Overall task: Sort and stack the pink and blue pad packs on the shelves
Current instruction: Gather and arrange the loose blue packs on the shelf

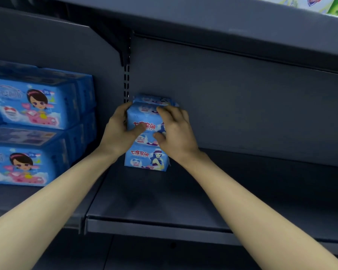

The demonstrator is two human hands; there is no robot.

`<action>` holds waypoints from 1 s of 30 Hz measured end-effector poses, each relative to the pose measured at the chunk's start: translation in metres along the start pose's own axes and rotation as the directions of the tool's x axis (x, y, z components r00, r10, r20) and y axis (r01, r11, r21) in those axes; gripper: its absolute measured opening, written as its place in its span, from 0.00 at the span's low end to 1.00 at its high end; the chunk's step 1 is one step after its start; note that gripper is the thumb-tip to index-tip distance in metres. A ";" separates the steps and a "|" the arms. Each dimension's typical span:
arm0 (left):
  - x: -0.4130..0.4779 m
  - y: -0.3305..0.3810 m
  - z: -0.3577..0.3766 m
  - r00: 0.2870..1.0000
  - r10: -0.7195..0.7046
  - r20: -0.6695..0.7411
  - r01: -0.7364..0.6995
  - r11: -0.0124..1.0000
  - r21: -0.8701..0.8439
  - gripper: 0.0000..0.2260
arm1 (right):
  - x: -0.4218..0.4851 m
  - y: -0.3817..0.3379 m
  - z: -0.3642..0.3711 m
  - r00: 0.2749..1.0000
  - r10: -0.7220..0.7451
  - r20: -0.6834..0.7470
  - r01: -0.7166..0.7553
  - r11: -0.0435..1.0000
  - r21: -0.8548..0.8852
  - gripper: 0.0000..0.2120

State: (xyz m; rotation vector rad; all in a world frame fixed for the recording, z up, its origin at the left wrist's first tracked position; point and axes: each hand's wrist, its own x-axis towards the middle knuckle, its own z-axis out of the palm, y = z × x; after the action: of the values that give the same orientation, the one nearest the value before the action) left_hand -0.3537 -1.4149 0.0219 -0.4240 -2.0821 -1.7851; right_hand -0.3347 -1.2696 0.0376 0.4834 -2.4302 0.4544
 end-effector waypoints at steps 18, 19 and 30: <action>0.016 -0.024 -0.002 1.000 0.023 0.002 -0.023 0.999 -0.022 0.24 | 0.012 0.005 0.025 1.000 0.015 -0.017 -0.015 1.000 -0.010 0.28; 0.017 -0.025 -0.002 1.000 0.023 0.005 -0.023 1.000 -0.020 0.24 | 0.012 0.006 0.025 1.000 0.015 -0.016 -0.015 1.000 -0.010 0.28; 0.022 -0.031 0.000 1.000 0.028 0.008 -0.028 1.000 0.010 0.24 | 0.017 0.007 0.029 0.999 0.026 0.026 -0.026 0.999 -0.019 0.27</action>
State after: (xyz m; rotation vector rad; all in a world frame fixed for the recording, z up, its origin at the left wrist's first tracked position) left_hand -0.3870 -1.4199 0.0046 -0.4563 -2.0793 -1.7595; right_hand -0.3649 -1.2800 0.0256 0.4529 -2.4663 0.4388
